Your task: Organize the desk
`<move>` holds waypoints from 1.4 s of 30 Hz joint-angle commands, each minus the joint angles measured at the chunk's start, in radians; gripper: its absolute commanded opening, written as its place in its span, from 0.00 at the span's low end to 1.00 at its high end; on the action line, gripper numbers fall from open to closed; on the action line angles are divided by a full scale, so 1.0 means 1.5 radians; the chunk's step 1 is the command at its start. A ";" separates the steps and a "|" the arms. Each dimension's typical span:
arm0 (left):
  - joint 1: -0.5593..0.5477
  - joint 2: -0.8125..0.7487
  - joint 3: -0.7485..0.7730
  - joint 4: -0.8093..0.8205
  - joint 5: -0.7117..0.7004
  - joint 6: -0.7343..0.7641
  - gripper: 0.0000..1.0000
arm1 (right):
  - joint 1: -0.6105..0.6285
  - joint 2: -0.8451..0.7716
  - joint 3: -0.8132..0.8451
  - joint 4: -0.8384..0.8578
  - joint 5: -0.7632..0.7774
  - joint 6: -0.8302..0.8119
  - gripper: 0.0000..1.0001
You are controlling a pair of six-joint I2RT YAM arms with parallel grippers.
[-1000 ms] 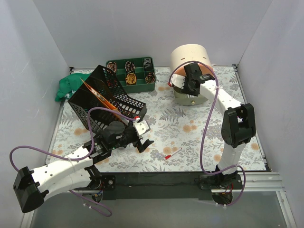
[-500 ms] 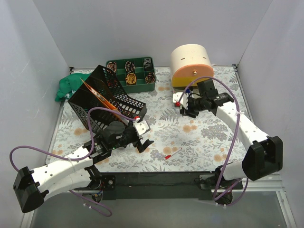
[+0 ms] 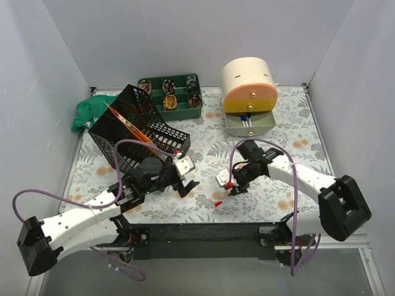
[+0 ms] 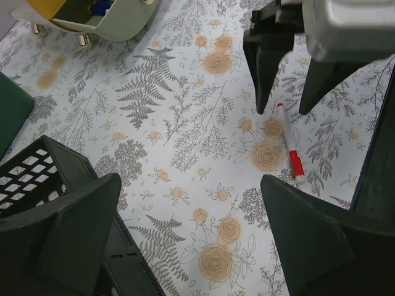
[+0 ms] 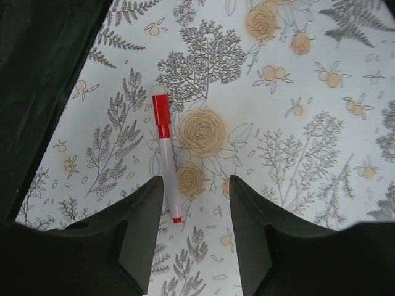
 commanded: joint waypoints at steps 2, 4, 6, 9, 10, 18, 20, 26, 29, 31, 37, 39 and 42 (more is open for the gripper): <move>-0.001 -0.012 0.000 -0.006 -0.014 0.010 0.98 | 0.068 0.066 -0.016 0.059 0.087 0.051 0.50; -0.001 -0.011 0.000 -0.006 -0.015 0.011 0.98 | 0.082 0.082 -0.013 0.069 0.107 0.066 0.49; 0.000 -0.012 0.000 -0.006 -0.014 0.011 0.98 | 0.090 0.090 -0.010 0.077 0.121 0.078 0.47; 0.000 -0.013 0.000 -0.006 -0.013 0.011 0.98 | 0.106 0.101 -0.016 0.085 0.142 0.082 0.47; -0.001 -0.013 0.001 -0.006 -0.014 0.011 0.98 | 0.111 0.109 -0.019 0.088 0.149 0.083 0.47; -0.001 -0.018 0.000 -0.007 -0.013 0.012 0.98 | 0.152 0.143 -0.030 0.102 0.216 0.092 0.38; -0.001 -0.019 0.000 -0.007 -0.013 0.012 0.98 | 0.153 0.147 -0.029 0.103 0.228 0.093 0.32; -0.001 -0.021 0.001 -0.007 -0.011 0.012 0.98 | 0.153 0.166 -0.020 0.083 0.260 0.099 0.05; -0.001 -0.023 0.000 -0.007 -0.011 0.012 0.98 | 0.150 0.168 -0.011 0.082 0.285 0.108 0.01; -0.001 -0.023 0.000 -0.007 -0.012 0.013 0.98 | 0.135 0.154 -0.004 0.081 0.293 0.109 0.01; -0.001 -0.024 0.001 -0.007 -0.011 0.013 0.98 | 0.016 0.093 0.069 0.072 0.303 0.099 0.01; -0.001 -0.025 0.001 -0.007 -0.008 0.013 0.98 | -0.028 0.075 0.091 0.075 0.319 0.091 0.01; -0.001 -0.026 0.002 -0.008 -0.007 0.013 0.98 | -0.082 0.067 0.143 0.087 0.345 0.088 0.01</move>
